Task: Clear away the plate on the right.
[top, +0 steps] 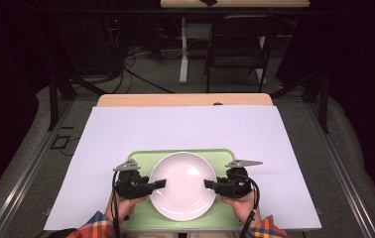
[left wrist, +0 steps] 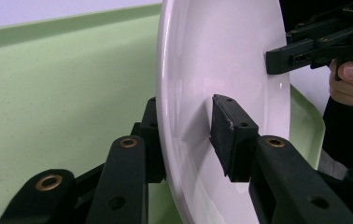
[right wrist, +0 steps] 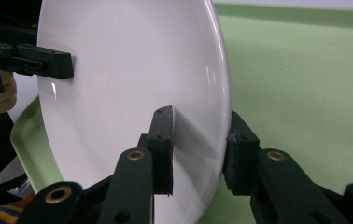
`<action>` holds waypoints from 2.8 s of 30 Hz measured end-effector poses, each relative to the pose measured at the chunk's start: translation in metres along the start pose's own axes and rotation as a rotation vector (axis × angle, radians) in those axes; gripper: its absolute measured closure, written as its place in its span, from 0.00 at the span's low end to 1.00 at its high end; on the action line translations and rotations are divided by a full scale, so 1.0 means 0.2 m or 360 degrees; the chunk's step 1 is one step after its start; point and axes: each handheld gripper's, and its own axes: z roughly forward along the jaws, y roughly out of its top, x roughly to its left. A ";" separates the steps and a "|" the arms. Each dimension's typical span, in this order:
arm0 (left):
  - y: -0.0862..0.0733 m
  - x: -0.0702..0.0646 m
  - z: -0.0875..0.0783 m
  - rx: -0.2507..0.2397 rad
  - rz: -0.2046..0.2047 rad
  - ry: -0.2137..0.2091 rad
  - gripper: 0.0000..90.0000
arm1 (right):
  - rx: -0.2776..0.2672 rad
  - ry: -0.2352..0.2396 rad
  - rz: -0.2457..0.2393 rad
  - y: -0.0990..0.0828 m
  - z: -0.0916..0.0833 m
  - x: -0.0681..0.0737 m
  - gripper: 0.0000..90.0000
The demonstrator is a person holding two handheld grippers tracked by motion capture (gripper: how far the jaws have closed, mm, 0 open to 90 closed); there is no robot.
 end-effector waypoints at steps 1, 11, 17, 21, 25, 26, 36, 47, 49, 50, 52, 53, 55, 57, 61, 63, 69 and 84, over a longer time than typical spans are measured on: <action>0.00 0.00 0.00 0.0001 -0.0008 0.0000 0.74 | 0.0012 0.0000 0.0009 0.00 0.01 0.00 0.75; 0.00 0.02 0.02 0.0027 -0.0022 0.0009 0.73 | 0.0072 0.0008 0.0022 0.00 0.05 -0.03 0.72; 0.00 0.03 0.03 0.0037 -0.0033 0.0012 0.72 | 0.0090 0.0000 0.0026 0.00 0.07 -0.04 0.70; -0.01 0.03 0.03 0.0041 -0.0040 0.0013 0.71 | 0.0102 -0.0006 0.0023 0.00 0.08 -0.04 0.69; -0.01 0.04 0.04 0.0048 -0.0053 0.0018 0.71 | 0.0114 -0.0008 0.0030 0.00 0.08 -0.04 0.69; -0.01 0.04 0.04 0.0049 -0.0053 0.0019 0.71 | 0.0118 -0.0011 0.0030 0.00 0.09 -0.04 0.69; -0.01 0.04 0.05 0.0056 -0.0059 0.0025 0.70 | 0.0141 -0.0018 0.0018 -0.01 0.10 -0.05 0.67; -0.01 0.05 0.07 0.0070 -0.0075 0.0030 0.68 | 0.0165 -0.0036 0.0020 -0.01 0.11 -0.05 0.65; -0.01 0.06 0.07 0.0071 -0.0075 0.0036 0.68 | 0.0163 -0.0041 0.0023 -0.01 0.12 -0.05 0.65; -0.01 0.06 0.07 0.0072 -0.0080 0.0036 0.68 | 0.0164 -0.0041 0.0020 -0.01 0.12 -0.05 0.65; -0.02 0.06 0.07 0.0077 -0.0090 0.0038 0.67 | 0.0174 -0.0047 0.0020 -0.01 0.12 -0.05 0.64; -0.02 0.06 0.08 0.0081 -0.0091 0.0047 0.67 | 0.0175 -0.0047 0.0013 -0.02 0.13 -0.05 0.64; -0.02 0.06 0.08 0.0091 -0.0091 0.0048 0.65 | 0.0187 -0.0055 0.0019 -0.02 0.13 -0.05 0.63; -0.01 0.07 0.09 0.0111 -0.0086 0.0055 0.64 | 0.0190 -0.0055 0.0022 -0.02 0.14 -0.06 0.63; -0.01 0.07 0.10 0.0116 -0.0076 0.0057 0.63 | 0.0197 -0.0072 0.0007 -0.02 0.13 -0.05 0.63; -0.01 0.07 0.11 0.0115 -0.0080 0.0057 0.62 | 0.0201 -0.0080 0.0003 -0.02 0.13 -0.04 0.63; -0.01 0.07 0.13 0.0139 -0.0057 0.0082 0.58 | 0.0210 -0.0101 0.0000 -0.02 0.13 -0.04 0.63; -0.01 0.06 0.17 0.0231 0.0025 0.0244 0.42 | 0.0237 -0.0142 -0.0004 -0.02 0.13 -0.03 0.61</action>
